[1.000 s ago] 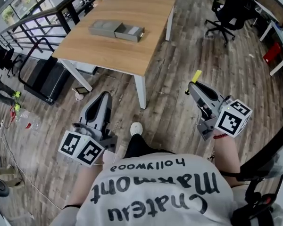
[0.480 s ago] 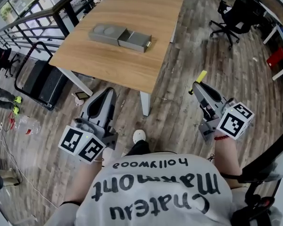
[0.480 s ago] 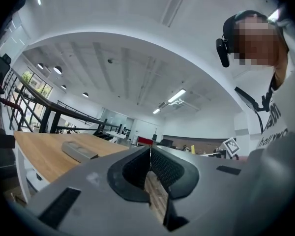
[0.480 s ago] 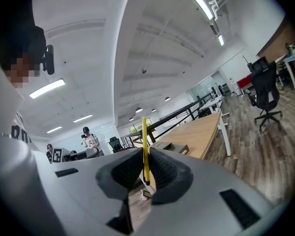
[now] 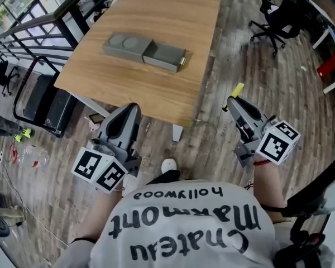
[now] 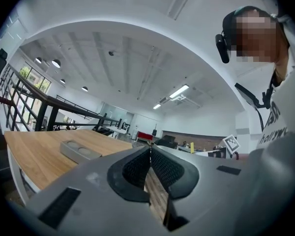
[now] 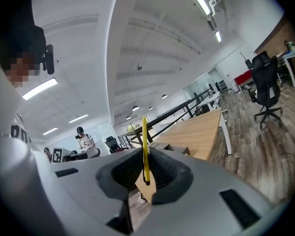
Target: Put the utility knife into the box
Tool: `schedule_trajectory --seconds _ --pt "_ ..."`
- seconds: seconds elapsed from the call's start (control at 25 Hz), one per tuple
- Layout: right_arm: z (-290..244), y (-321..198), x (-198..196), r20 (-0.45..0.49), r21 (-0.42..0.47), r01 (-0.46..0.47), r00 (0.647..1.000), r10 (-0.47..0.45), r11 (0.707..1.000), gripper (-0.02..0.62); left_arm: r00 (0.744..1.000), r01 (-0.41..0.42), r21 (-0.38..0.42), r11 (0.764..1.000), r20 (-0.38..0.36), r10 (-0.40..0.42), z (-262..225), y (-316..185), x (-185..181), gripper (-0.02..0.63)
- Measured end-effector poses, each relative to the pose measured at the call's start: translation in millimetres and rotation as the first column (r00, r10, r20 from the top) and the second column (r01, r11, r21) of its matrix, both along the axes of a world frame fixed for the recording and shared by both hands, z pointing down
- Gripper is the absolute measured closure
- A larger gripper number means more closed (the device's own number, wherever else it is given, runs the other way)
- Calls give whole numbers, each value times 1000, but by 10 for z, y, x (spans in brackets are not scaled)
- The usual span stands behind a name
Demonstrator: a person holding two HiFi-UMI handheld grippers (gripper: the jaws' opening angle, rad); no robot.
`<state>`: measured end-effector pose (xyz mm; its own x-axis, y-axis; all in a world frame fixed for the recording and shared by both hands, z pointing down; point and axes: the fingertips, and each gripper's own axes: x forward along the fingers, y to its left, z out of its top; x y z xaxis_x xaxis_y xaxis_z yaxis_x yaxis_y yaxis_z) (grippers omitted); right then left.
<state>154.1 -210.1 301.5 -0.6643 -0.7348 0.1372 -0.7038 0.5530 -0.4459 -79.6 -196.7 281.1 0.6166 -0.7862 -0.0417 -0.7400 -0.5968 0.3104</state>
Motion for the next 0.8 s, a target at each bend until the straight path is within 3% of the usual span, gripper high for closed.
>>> schedule_trajectory --seconds 0.8 --pt "25 -1076 -428 -27 4 -31 999 31 1000 548 996 -87 1 996 -29 86 104 -1177 -235 594"
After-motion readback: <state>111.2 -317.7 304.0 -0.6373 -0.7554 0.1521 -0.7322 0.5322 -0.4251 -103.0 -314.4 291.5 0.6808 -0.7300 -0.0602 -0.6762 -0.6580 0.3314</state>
